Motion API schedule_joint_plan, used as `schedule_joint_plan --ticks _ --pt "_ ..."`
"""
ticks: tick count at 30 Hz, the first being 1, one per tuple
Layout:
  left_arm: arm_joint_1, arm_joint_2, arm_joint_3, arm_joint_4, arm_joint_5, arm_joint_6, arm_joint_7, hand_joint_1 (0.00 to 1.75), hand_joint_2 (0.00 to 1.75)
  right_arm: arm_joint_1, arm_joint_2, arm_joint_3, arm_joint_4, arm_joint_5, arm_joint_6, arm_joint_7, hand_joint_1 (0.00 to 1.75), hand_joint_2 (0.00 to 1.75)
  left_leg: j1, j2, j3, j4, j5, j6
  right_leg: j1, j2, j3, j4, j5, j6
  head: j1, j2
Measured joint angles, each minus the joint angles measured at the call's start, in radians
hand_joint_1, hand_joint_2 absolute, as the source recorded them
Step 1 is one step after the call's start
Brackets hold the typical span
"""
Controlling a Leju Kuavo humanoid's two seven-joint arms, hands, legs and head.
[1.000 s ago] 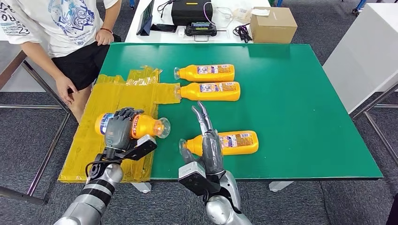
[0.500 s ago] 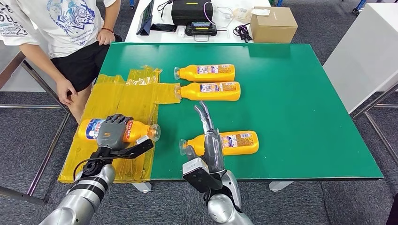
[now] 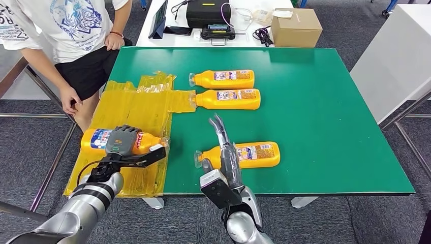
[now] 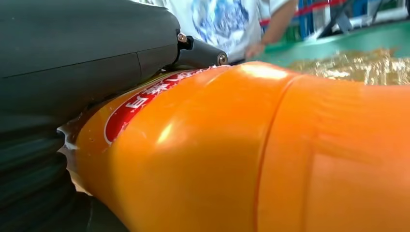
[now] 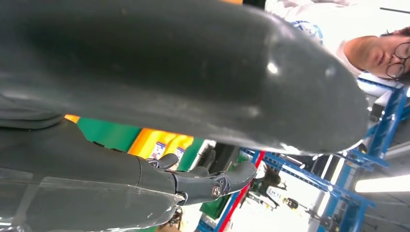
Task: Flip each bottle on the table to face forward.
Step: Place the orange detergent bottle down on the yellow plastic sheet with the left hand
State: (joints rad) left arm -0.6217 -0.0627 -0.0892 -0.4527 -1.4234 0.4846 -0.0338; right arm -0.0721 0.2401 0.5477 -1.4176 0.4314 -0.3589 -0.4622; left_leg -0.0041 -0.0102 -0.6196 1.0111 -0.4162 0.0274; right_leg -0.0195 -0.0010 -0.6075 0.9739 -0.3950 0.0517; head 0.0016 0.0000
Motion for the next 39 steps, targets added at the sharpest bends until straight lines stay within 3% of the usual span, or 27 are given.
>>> schedule_joint_plan --ticks 1,4,8,14,25,35,38,39 --pt "-0.005 0.0 0.003 0.003 0.02 -0.03 -0.014 0.01 1.75 0.001 0.0 -0.001 0.0 0.0 0.004 0.002 0.0 0.0 0.0 0.0 0.0 0.0 0.0 0.0 0.0 0.0 0.0 0.0 0.0 0.0 0.0 0.0" --pt "-0.025 0.001 0.018 0.011 0.075 -0.126 -0.053 0.0 1.75 0.003 0.002 -0.007 0.002 -0.002 0.019 0.007 0.0 0.0 0.0 -0.001 0.002 0.0 0.0 0.0 0.0 0.0 0.003 0.0 0.0 0.0 0.0 0.0" --pt "-0.045 0.001 0.042 0.018 0.148 -0.249 -0.11 0.0 0.0 0.003 0.006 -0.017 0.01 -0.012 0.04 0.008 0.0 0.0 0.0 -0.001 0.006 0.0 0.0 0.0 -0.001 -0.001 0.007 0.0 -0.001 0.0 0.0 0.0" --pt "-0.064 -0.001 0.124 0.02 0.352 -0.415 -0.21 0.0 0.0 0.0 0.011 -0.028 0.041 -0.034 0.055 0.0 0.0 0.0 -0.001 -0.008 0.013 -0.001 0.0 0.0 -0.001 -0.006 0.014 -0.001 -0.003 -0.001 0.0 0.0" --pt "-0.065 -0.017 0.292 0.02 0.691 -0.716 -0.301 0.0 0.0 -0.02 0.019 -0.038 0.109 -0.064 0.055 -0.018 0.0 0.0 0.0 -0.006 0.015 -0.001 0.001 -0.001 0.0 -0.006 0.016 0.0 -0.001 -0.002 0.0 0.0" --pt "-0.059 -0.016 0.347 0.019 0.754 -0.734 -0.334 0.0 0.0 -0.03 0.019 -0.041 0.147 -0.072 0.048 -0.021 0.0 0.0 0.0 -0.005 0.015 -0.001 0.001 -0.001 0.0 -0.006 0.016 0.0 -0.001 -0.002 0.0 0.0" --pt "-0.028 -0.025 0.343 -0.007 0.793 -0.592 -0.431 0.0 0.0 -0.032 0.019 -0.042 0.154 -0.047 0.02 -0.014 0.0 1.31 0.0 -0.004 0.014 -0.001 0.001 -0.001 0.0 -0.005 0.014 0.0 -0.001 -0.002 0.0 0.0" --pt "-0.011 -0.033 0.34 -0.025 0.807 -0.504 -0.471 0.0 0.44 -0.034 0.018 -0.042 0.157 -0.021 0.005 0.001 0.0 1.75 0.0 -0.003 0.013 -0.001 0.001 -0.001 0.0 -0.005 0.013 0.0 -0.001 -0.003 0.0 0.0"
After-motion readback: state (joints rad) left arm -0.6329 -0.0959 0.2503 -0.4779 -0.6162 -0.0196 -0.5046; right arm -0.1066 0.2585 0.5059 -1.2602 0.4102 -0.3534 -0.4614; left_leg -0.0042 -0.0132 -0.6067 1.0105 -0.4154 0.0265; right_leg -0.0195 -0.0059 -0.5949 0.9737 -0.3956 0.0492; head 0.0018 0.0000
